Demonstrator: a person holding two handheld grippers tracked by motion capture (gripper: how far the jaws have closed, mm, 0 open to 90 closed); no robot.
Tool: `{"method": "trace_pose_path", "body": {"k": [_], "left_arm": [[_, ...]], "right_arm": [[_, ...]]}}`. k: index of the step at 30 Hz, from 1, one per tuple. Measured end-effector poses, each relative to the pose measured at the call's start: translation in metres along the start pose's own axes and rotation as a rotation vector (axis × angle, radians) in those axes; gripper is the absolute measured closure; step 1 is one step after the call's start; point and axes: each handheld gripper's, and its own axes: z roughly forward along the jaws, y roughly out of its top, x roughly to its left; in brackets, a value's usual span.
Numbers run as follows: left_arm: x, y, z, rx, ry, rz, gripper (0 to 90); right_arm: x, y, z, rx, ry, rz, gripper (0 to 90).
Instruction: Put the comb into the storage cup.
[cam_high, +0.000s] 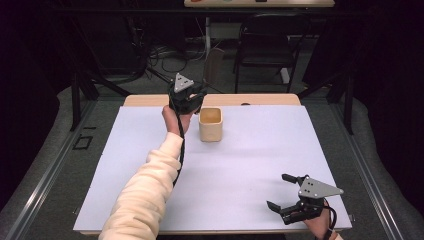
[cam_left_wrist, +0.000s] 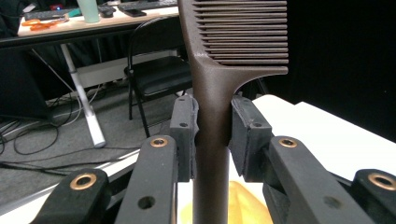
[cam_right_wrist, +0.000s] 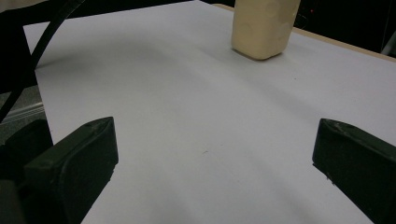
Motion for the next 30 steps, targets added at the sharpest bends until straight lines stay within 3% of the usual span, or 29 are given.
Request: {"method": "trace_pose_path", "body": {"k": [17, 30], "left_arm": [[0.0, -0.01, 0.014, -0.034, -0.019, -0.043, 72.4], [-0.002, -0.015, 0.02, -0.032, -0.043, -0.053, 72.4]], "right_arm": [[0.0, 0.0, 0.0, -0.002, 0.0, 0.01, 0.0], [0.0, 0.0, -0.001, 0.002, 0.001, 0.009, 0.0]]}}
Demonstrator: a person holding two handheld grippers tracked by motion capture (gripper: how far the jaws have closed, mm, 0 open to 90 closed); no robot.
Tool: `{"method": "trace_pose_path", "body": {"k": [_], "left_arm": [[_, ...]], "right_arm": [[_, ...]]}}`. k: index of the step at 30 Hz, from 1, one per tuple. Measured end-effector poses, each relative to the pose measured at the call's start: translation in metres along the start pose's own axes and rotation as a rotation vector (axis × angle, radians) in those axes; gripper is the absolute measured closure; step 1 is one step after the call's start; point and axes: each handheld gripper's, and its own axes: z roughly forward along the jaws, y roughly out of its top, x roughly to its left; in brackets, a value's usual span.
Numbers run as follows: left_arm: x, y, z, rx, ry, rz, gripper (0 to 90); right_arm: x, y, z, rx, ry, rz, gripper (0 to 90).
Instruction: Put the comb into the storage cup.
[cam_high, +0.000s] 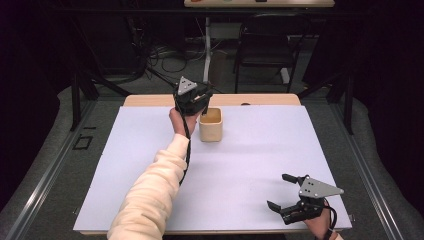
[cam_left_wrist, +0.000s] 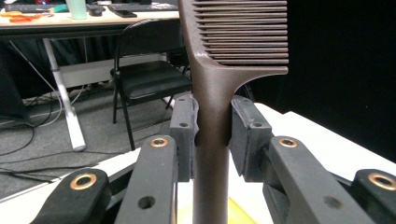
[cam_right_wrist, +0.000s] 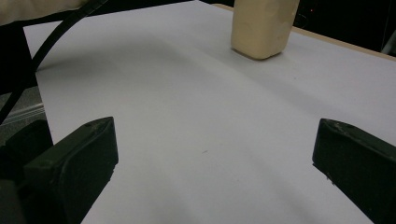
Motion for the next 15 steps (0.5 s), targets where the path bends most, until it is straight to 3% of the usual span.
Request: {"method": "trace_pose_path", "body": {"k": [15], "left_arm": [[-0.0005, -0.0031, 0.0055, 0.013, -0.018, 0.001, 72.3]], "right_arm": [[0.0003, -0.0002, 0.0003, -0.001, 0.002, 0.004, 0.0]]}}
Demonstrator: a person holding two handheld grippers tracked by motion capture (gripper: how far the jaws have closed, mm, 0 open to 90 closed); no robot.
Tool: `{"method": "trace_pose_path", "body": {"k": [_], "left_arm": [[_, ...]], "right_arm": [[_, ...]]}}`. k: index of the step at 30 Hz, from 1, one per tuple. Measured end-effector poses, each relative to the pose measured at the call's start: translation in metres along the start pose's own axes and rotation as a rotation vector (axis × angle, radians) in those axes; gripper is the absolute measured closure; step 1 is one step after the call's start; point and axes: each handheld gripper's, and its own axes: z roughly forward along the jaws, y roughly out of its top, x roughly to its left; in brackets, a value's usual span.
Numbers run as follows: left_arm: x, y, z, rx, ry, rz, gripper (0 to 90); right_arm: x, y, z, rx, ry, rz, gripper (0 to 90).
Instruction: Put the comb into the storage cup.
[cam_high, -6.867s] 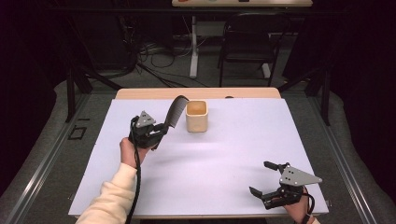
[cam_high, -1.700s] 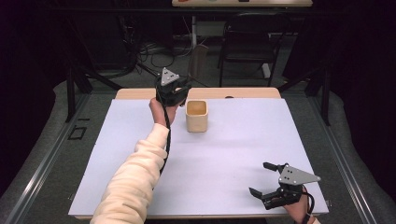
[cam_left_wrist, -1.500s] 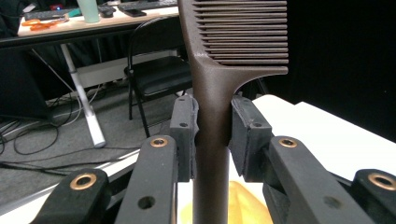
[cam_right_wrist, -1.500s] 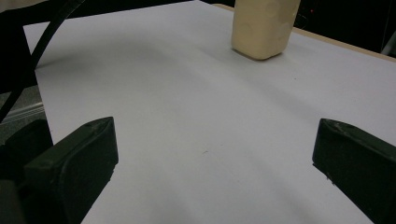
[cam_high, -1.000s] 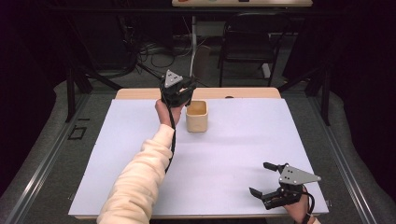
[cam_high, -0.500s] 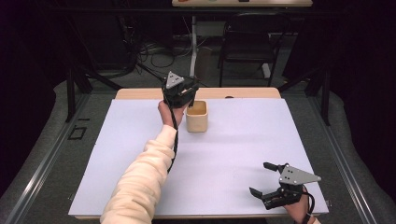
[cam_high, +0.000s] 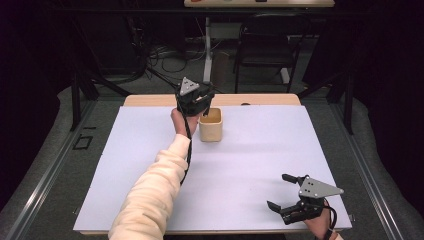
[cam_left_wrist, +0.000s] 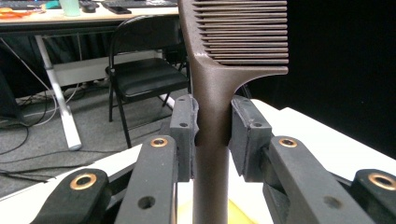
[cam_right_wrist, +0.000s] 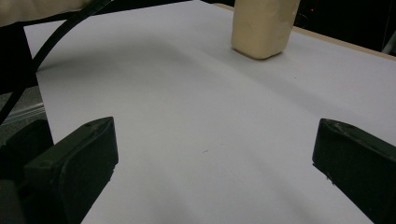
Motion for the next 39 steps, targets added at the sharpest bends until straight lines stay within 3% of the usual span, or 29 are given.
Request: {"method": "trace_pose_path", "body": {"k": [17, 39], "left_arm": [[0.003, -0.007, 0.006, 0.029, -0.039, -0.017, 72.3], [0.005, -0.013, 0.009, 0.058, -0.05, -0.017, 72.2]], "right_arm": [[-0.001, 0.0, 0.0, -0.003, -0.002, -0.002, 0.0], [0.0, 0.0, 0.0, 0.002, -0.001, 0.002, 0.0]]}}
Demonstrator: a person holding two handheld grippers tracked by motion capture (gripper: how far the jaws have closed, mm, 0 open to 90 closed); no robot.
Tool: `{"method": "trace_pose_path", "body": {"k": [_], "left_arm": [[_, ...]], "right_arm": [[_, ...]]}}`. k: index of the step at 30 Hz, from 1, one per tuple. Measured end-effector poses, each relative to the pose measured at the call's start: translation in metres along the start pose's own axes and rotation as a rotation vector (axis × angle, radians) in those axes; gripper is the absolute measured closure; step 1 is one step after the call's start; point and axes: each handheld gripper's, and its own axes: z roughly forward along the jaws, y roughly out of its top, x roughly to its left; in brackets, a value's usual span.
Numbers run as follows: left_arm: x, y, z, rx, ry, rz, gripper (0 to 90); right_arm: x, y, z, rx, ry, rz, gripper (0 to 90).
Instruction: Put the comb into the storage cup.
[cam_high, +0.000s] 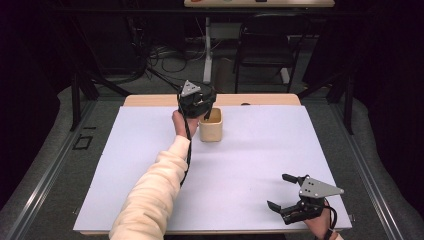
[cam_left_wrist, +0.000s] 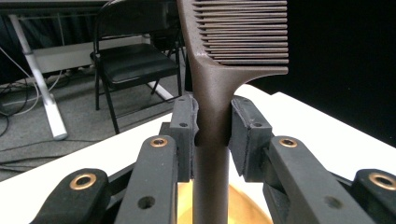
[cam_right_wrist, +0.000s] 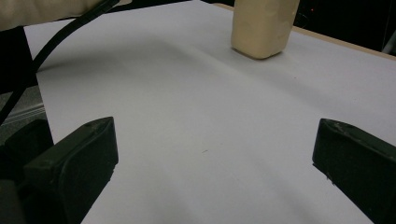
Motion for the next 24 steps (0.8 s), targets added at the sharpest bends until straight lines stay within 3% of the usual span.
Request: {"method": "trace_pose_path", "body": {"k": [24], "left_arm": [[0.0027, -0.009, 0.0053, 0.056, -0.009, 0.024, 72.2]], "right_arm": [[-0.0009, 0.0, 0.0001, 0.001, -0.002, -0.005, 0.0]]}}
